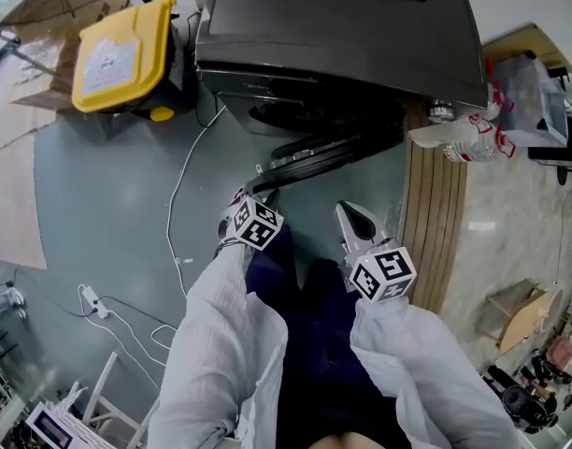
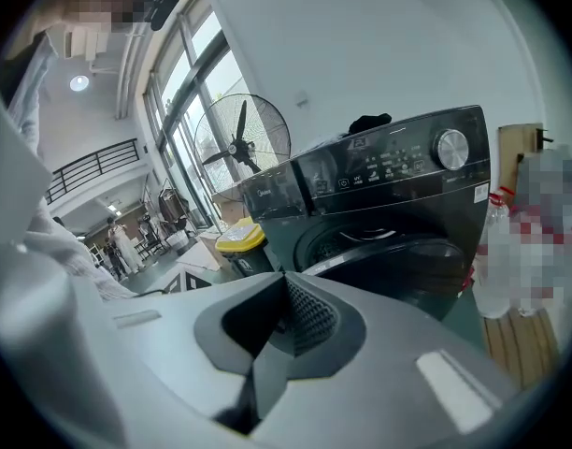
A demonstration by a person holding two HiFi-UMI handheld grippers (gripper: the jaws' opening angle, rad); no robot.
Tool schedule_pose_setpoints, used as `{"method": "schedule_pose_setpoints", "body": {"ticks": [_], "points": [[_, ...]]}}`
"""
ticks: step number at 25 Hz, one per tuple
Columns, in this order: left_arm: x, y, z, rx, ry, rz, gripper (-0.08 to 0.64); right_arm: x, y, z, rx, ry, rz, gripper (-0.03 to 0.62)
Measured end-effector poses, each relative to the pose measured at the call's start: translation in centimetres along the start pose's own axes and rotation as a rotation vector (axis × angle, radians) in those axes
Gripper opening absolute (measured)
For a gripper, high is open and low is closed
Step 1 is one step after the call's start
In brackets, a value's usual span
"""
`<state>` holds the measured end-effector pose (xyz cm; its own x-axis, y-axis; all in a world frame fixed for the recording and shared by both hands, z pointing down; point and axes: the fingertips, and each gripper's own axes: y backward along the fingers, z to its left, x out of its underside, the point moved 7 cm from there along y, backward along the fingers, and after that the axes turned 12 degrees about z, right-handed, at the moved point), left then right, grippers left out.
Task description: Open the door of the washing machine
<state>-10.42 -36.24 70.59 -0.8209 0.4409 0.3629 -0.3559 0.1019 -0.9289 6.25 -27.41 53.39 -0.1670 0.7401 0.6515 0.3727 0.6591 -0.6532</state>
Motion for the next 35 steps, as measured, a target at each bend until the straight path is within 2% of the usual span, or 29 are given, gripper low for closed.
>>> {"method": "schedule_pose_setpoints", "body": {"ticks": [23, 35], "points": [[4.0, -0.4, -15.1, -0.013, 0.187, -0.045, 0.089, 10.5, 10.5, -3.1, -0.001, -0.031, -0.021, 0.011], [3.5, -1.4, -24.1, 0.047, 0.171, -0.046, 0.088, 15.1, 16.5, -6.0, 0.028, -0.074, -0.047, 0.011]]}}
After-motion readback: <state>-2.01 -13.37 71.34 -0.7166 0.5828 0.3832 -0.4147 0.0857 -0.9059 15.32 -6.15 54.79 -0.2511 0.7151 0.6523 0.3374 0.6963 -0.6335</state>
